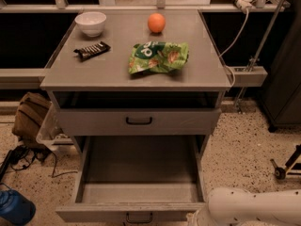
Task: Close middle drawer
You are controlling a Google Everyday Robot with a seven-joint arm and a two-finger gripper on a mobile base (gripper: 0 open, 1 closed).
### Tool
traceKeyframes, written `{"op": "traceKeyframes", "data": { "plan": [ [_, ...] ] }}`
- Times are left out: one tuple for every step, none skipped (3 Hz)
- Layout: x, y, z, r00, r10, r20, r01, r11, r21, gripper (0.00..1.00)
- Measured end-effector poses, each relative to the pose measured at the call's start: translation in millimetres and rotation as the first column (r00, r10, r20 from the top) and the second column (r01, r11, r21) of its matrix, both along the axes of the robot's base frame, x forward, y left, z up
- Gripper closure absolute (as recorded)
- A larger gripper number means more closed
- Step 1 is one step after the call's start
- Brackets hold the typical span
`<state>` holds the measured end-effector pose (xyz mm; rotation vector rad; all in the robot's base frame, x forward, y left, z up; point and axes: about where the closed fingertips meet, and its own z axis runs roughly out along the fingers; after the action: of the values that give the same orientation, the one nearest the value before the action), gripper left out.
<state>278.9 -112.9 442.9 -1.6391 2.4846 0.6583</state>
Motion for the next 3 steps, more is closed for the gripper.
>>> {"op": "traceKeyframes", "data": {
  "plan": [
    [9.6, -0.6, -8.6, 0.9999, 0.008, -0.01, -0.008, 1.0, 0.019, 0.0],
    [68.0, 2.6, -19.7, 0.9995, 0.03, -0.009, -0.03, 0.999, 0.032, 0.0],
    [68.6, 2.5, -19.9, 0.9995, 0.03, -0.008, -0.03, 0.999, 0.032, 0.0]
  ]
}}
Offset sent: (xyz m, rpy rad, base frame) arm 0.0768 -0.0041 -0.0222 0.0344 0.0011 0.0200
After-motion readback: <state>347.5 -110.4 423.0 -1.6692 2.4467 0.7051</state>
